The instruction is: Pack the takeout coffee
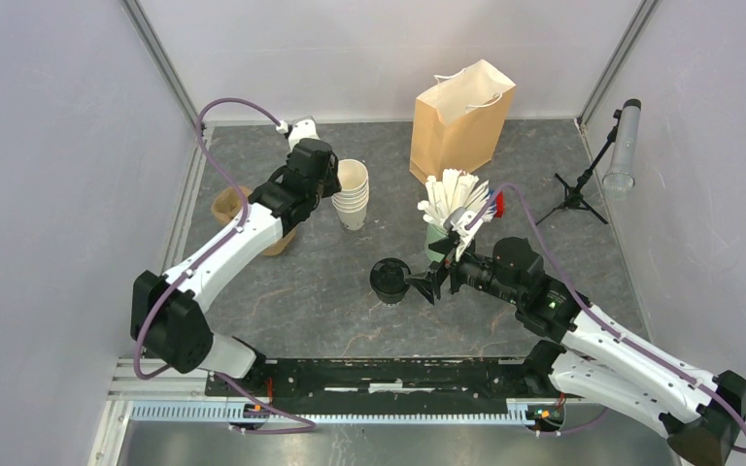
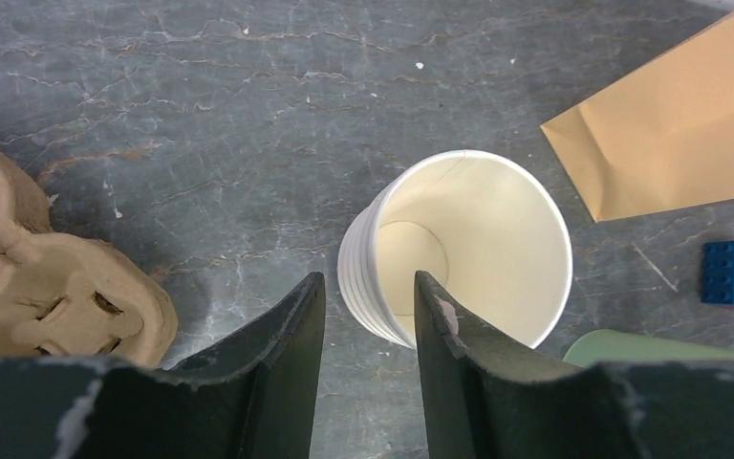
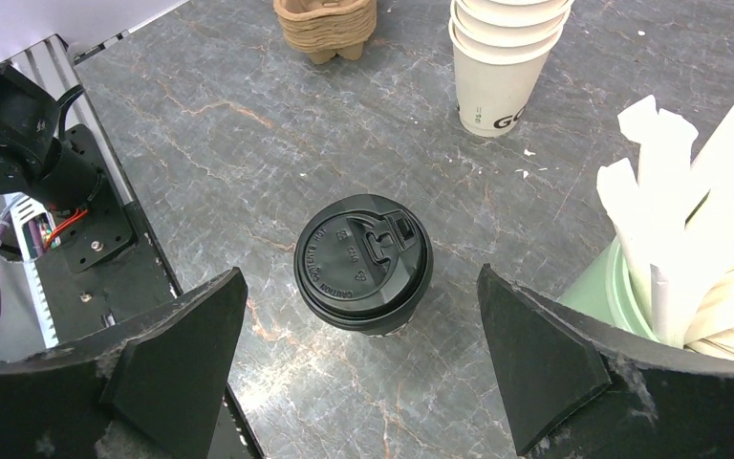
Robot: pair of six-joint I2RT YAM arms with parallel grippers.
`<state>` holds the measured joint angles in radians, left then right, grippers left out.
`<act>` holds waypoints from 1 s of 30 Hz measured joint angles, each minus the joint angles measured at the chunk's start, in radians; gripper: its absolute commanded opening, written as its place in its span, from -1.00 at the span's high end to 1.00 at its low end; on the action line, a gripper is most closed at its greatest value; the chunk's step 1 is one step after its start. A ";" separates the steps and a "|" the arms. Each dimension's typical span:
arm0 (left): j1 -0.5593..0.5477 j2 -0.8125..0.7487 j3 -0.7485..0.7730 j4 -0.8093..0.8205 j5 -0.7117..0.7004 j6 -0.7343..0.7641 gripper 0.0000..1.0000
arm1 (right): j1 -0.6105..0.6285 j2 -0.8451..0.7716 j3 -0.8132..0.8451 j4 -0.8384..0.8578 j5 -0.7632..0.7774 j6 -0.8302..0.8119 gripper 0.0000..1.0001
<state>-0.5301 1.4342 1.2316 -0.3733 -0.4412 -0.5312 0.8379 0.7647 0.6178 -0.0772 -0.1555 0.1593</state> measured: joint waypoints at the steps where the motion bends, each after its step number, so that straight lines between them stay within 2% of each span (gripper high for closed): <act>1: 0.002 0.005 0.000 0.000 0.000 0.005 0.11 | 0.000 0.000 -0.001 0.000 0.000 0.000 -0.95; 9: 0.014 0.061 0.027 -0.004 0.011 0.043 0.36 | 0.000 0.003 -0.003 0.002 0.000 0.000 -0.95; 19: 0.019 0.111 0.091 -0.037 0.029 0.076 0.95 | 0.000 0.014 -0.027 0.009 0.000 0.000 -0.95; 30: 0.058 0.112 0.179 -0.103 0.001 0.095 0.95 | 0.000 0.031 -0.028 0.017 -0.001 0.000 -0.95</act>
<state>-0.4717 1.5459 1.4105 -0.4767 -0.4404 -0.4366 0.8379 0.7959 0.5900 -0.0605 -0.1562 0.1596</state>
